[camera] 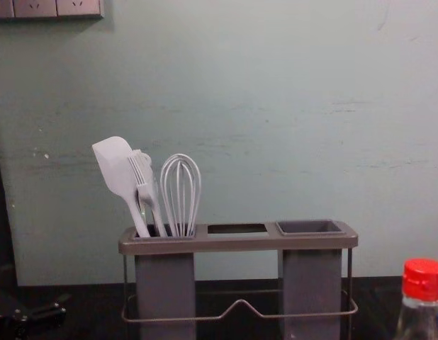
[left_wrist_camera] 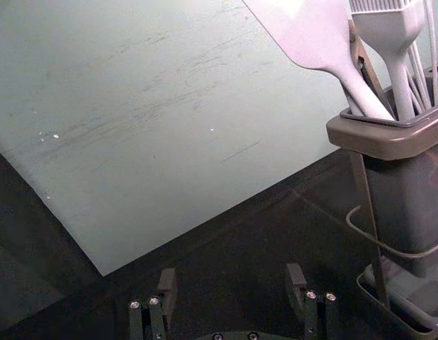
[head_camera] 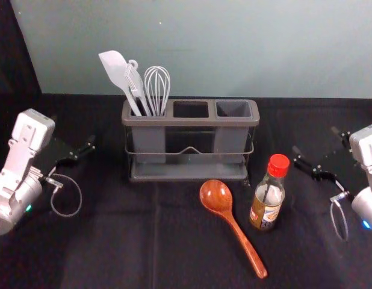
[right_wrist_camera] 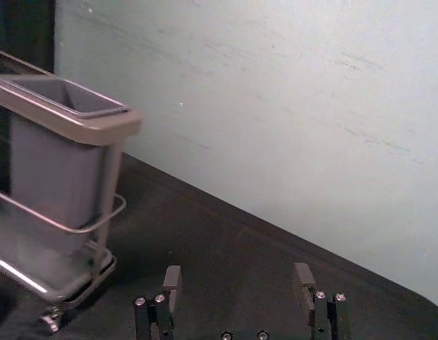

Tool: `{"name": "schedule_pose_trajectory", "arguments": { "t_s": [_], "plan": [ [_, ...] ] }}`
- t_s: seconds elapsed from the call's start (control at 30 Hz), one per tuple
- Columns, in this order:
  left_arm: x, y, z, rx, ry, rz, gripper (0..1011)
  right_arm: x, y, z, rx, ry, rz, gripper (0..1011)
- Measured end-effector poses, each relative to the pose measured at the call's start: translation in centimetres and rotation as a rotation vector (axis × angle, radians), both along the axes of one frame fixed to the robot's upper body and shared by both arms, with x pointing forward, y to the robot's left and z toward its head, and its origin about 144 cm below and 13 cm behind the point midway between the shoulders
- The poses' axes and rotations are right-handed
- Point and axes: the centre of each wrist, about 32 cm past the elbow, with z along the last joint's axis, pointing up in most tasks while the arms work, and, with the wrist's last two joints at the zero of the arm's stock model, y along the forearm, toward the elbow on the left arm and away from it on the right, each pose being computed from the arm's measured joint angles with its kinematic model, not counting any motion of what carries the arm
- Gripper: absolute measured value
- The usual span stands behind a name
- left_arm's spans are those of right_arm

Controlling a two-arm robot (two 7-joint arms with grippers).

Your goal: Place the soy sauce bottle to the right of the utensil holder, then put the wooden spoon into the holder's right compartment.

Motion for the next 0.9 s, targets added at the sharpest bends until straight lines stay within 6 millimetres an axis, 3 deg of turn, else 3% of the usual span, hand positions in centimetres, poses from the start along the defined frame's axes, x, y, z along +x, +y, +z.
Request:
{"name": "schedule_pose_trajectory", "arguments": {
  "t_s": [0.4, 0.9],
  "plan": [
    [0.0, 0.0, 0.0, 0.000, 0.000, 0.000, 1005, -4.2, -0.7, 1.3, -0.020, -0.012, 0.040, 1004],
    [0.0, 0.0, 0.0, 0.000, 0.000, 0.000, 1005, -9.2, -2.2, 2.9, 0.081, 0.018, 0.149, 1004]
  ]
}}
